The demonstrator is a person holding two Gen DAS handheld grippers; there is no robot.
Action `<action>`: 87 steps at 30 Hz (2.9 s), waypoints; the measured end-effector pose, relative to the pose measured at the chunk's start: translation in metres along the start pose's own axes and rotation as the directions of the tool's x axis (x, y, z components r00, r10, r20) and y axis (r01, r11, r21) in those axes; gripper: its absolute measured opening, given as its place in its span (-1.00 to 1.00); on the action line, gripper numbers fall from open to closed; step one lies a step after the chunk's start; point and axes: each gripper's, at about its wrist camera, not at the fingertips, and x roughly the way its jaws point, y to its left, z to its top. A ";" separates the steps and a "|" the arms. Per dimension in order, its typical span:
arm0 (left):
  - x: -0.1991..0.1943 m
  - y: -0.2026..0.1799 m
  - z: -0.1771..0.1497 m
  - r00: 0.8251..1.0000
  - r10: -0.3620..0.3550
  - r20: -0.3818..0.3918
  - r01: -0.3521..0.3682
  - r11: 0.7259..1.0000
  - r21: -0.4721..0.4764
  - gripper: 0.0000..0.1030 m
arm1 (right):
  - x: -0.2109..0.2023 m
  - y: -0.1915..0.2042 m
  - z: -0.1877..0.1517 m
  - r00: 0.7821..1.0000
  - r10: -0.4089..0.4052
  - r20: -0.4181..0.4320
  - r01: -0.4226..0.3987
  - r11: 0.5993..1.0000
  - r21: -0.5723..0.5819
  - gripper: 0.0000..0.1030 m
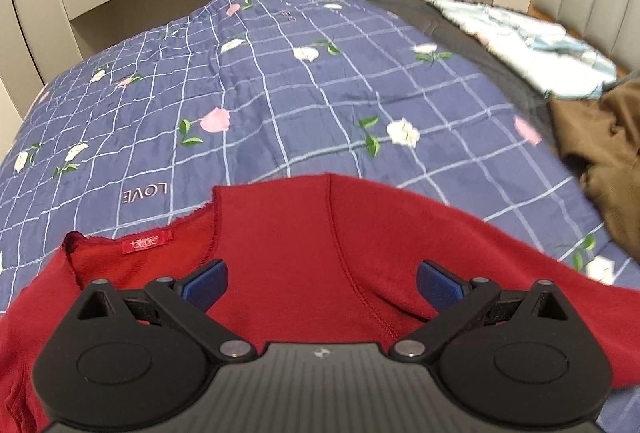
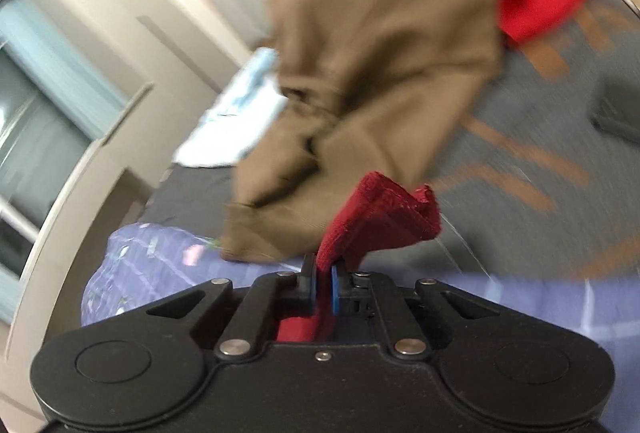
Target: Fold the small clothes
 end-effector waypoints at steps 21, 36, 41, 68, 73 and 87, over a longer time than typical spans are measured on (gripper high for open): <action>-0.145 0.263 -0.008 0.962 -0.049 0.270 0.177 0.862 -0.475 0.99 | -0.021 0.355 -0.132 0.651 0.600 -0.464 -0.733 0.341 -0.589 -0.88; -0.105 0.355 -0.107 0.988 -0.036 0.152 0.119 0.804 -0.583 0.99 | -0.048 0.318 -0.393 0.585 0.217 -0.782 -0.769 -0.158 -0.619 -0.89; -0.080 0.348 -0.120 0.988 -0.117 0.104 0.156 0.796 -0.585 0.99 | -0.051 0.300 -0.406 0.577 0.180 -0.797 -0.771 -0.202 -0.604 -0.60; -0.061 0.283 -0.110 0.994 -0.092 -0.060 0.049 0.859 -0.510 -0.94 | 0.043 0.183 -0.182 0.859 0.179 -0.480 -0.493 0.541 -0.681 0.63; -0.089 0.278 -0.099 1.000 0.013 0.024 -0.002 0.901 -0.434 -0.94 | 0.067 0.186 -0.159 0.861 0.193 -0.471 -0.479 0.618 -0.623 0.64; -0.121 0.304 -0.051 0.984 -0.030 0.177 0.117 0.854 -0.507 -0.94 | 0.039 0.184 -0.206 0.882 0.164 -0.441 -0.470 0.346 -0.812 0.69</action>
